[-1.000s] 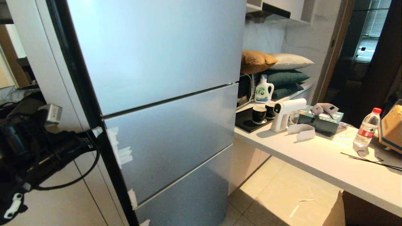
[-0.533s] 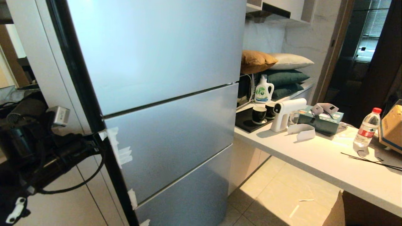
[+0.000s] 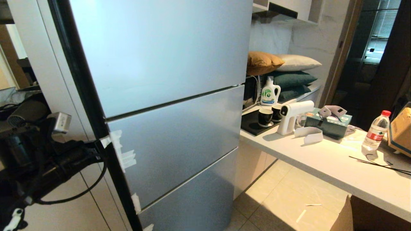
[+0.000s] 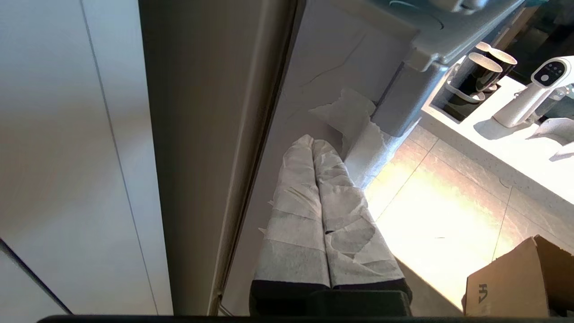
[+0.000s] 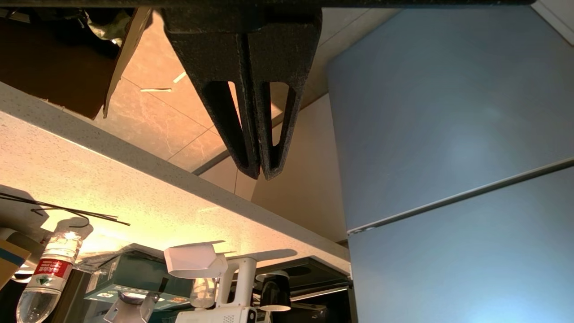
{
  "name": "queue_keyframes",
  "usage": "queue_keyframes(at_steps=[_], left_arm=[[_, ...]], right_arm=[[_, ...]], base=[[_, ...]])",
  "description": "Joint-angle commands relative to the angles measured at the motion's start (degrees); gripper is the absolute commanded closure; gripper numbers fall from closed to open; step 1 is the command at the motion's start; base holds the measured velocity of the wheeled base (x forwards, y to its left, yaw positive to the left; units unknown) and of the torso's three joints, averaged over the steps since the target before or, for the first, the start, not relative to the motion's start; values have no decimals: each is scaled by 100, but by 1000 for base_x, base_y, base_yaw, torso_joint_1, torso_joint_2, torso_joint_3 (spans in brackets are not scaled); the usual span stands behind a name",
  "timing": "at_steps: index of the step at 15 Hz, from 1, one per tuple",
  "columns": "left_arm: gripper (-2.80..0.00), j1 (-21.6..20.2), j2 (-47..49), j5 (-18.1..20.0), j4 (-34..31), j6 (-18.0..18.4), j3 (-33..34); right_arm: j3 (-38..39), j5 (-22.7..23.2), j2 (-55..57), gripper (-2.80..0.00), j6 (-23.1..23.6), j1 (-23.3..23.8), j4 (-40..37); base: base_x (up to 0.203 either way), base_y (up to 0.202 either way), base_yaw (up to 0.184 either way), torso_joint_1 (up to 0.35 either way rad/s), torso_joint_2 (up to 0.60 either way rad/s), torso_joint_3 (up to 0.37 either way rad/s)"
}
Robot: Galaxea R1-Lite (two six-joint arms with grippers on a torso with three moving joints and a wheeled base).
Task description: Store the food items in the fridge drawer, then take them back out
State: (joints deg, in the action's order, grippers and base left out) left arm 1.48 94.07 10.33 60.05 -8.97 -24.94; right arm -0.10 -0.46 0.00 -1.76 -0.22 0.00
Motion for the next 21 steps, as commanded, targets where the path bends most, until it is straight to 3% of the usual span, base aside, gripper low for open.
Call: queue_keyframes(at_steps=[1,8,12,21], left_arm=[[0,115,-38,57,24,-8,33],[0,493,-108,22,16,30,134],[0,513,-490,60,15,45,633],[0,1532,-1472,21,-16,37,1511]], right_arm=[[1,-6,9,0,0,-4,0],[1,2,9,0,-5,-4,0],[-1,2,9,0,0,-4,0],[-7,2,9,0,-8,-4,0]], base=[[0,0,0,0,0,0],[0,0,0,0,0,0],[0,0,0,0,0,0],[0,0,0,0,0,0]])
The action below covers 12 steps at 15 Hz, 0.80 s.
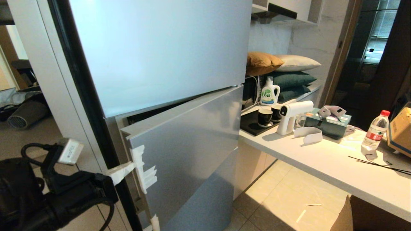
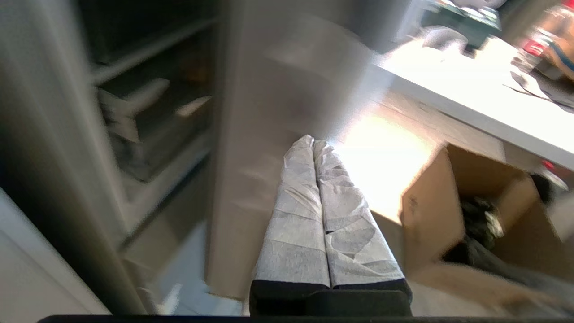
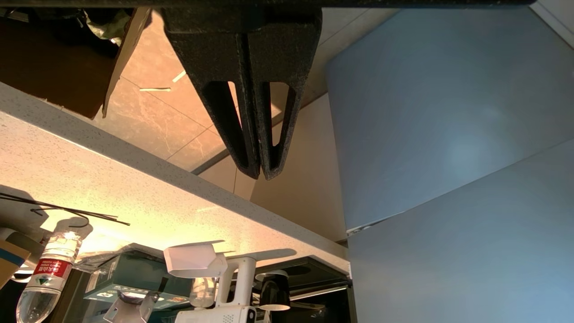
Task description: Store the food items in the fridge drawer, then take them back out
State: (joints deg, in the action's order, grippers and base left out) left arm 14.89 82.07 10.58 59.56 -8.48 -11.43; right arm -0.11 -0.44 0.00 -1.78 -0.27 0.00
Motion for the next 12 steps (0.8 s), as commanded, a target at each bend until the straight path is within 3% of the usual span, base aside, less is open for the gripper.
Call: queue_keyframes(at_steps=[1,4,7,9,10,12], left_arm=[[0,358,-383,-4,25,-36,272],[0,863,-641,1,21,-586,398],[0,782,-602,-420,21,-609,222],[0,368,-587,-930,18,-357,9],[0,99,-623,-1026,20,-51,-46],[0,-351,-654,-1163,18,177,-205]], right_arm=[[2,0,9,0,2,0,0],[2,0,9,0,2,0,0],[2,0,9,0,2,0,0],[-6,0,9,0,2,0,0],[2,0,9,0,-6,0,0],[2,0,9,0,2,0,0]], base=[[0,0,0,0,0,0],[0,0,0,0,0,0],[0,0,0,0,0,0],[0,0,0,0,0,0],[0,0,0,0,0,0],[0,0,0,0,0,0]])
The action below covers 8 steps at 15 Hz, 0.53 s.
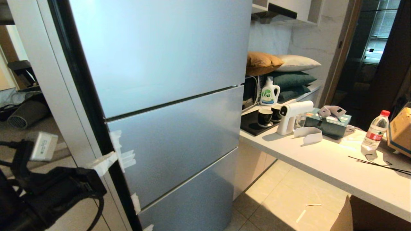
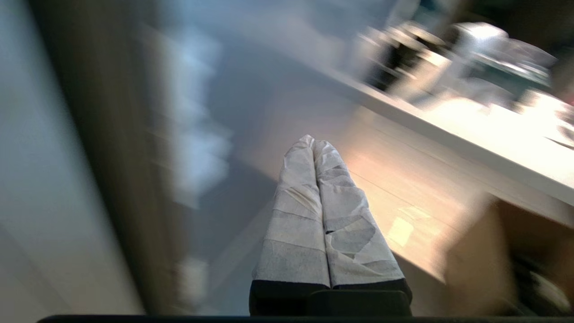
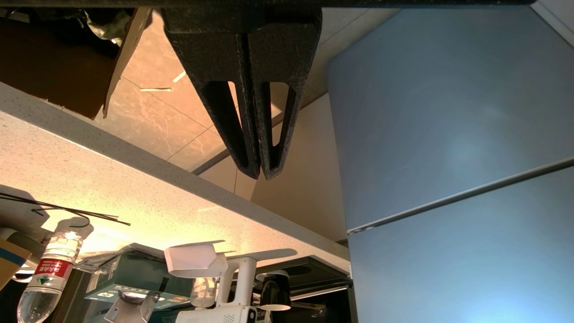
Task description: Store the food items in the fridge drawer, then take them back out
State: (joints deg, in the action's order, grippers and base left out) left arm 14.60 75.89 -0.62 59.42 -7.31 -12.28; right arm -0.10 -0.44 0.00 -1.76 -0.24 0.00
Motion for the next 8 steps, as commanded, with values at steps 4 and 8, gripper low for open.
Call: queue_keyframes(at_steps=[4,8], left_arm=[[0,-895,320,-58,32,84,-389],[0,-890,1071,-38,87,55,-766]], right_arm=[[1,0,9,0,-4,-2,0],[1,0,9,0,-1,-2,0]], base=[[0,0,0,0,0,0],[0,0,0,0,0,0]])
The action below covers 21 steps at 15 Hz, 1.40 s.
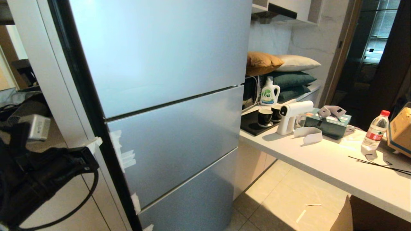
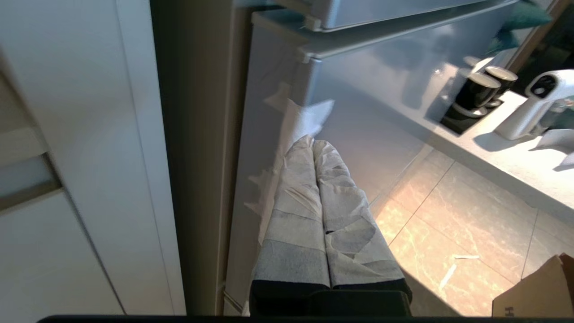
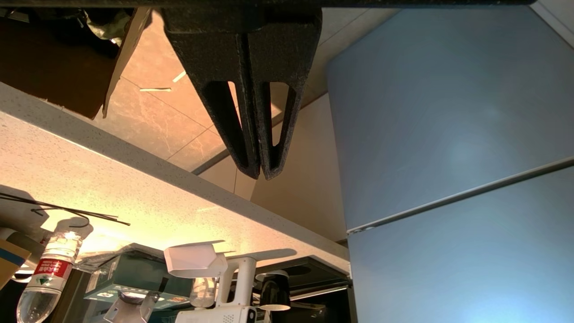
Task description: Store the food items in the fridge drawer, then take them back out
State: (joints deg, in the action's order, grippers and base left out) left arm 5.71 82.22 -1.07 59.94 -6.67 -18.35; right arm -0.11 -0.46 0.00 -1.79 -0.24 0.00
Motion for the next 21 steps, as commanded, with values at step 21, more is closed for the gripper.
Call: queue_keyframes(at_steps=[21], left_arm=[[0,-276,759,-260,61,35,-623]], right_arm=[[-7,2,9,0,-5,-2,0]], base=[[0,0,0,0,0,0]])
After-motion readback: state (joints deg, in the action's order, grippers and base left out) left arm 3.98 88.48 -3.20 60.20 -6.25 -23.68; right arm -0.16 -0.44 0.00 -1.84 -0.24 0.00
